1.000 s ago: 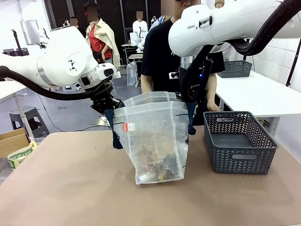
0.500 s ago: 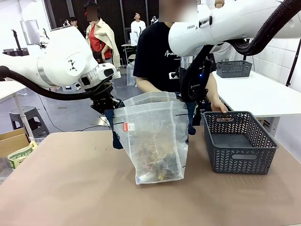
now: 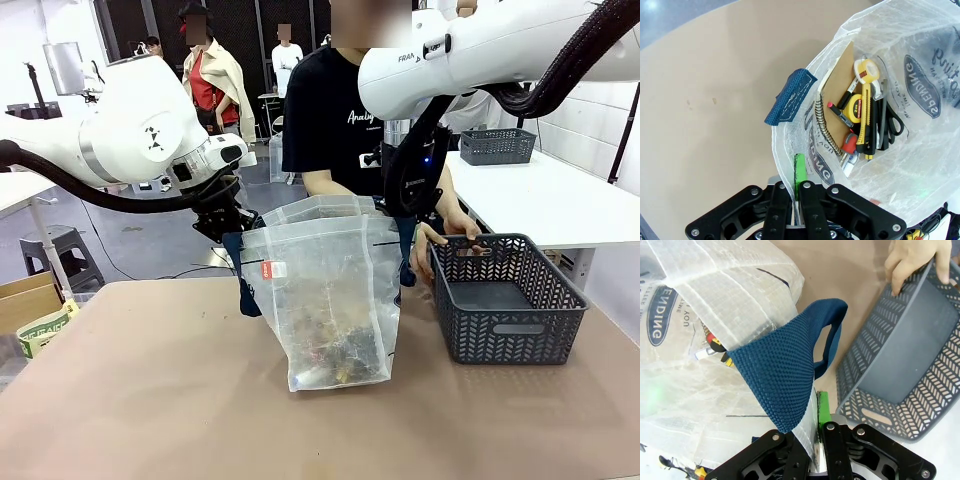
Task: Transfer purchased items from the store into the shopping bag.
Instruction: Move the Reusable shopping bag to the right side of the table.
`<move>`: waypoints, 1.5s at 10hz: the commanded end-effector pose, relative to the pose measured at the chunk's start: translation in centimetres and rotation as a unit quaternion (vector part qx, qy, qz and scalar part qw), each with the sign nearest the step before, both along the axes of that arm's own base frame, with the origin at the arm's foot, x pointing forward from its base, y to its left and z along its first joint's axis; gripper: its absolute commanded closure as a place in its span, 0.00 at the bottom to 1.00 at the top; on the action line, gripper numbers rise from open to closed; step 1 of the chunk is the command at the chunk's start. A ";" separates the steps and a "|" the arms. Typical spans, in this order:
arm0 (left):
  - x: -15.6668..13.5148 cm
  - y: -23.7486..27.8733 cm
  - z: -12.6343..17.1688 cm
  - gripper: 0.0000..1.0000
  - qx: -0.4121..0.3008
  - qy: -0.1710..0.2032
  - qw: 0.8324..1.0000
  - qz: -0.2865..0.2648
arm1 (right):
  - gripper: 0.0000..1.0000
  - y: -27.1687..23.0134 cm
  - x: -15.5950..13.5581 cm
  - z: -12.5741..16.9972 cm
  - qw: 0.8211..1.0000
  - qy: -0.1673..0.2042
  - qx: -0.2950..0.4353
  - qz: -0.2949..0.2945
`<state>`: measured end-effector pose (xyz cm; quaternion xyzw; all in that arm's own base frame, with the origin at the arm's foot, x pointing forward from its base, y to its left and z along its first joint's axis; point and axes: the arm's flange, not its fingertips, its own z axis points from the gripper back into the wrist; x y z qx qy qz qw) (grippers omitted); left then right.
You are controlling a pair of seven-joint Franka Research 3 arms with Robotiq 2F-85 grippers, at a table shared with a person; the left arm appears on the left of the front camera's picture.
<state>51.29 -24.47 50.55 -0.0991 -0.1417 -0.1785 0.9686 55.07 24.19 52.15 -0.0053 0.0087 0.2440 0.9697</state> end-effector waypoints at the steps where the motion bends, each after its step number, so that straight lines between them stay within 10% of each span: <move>1: -0.4 0.2 0.0 1.00 -0.001 -0.001 1.000 0.006 | 1.00 -0.1 0.0 0.1 1.000 -0.001 0.000 0.000; 15: -0.4 0.2 0.0 1.00 -0.001 -0.001 1.000 0.006 | 1.00 -0.1 0.0 0.1 1.000 -0.001 0.000 0.000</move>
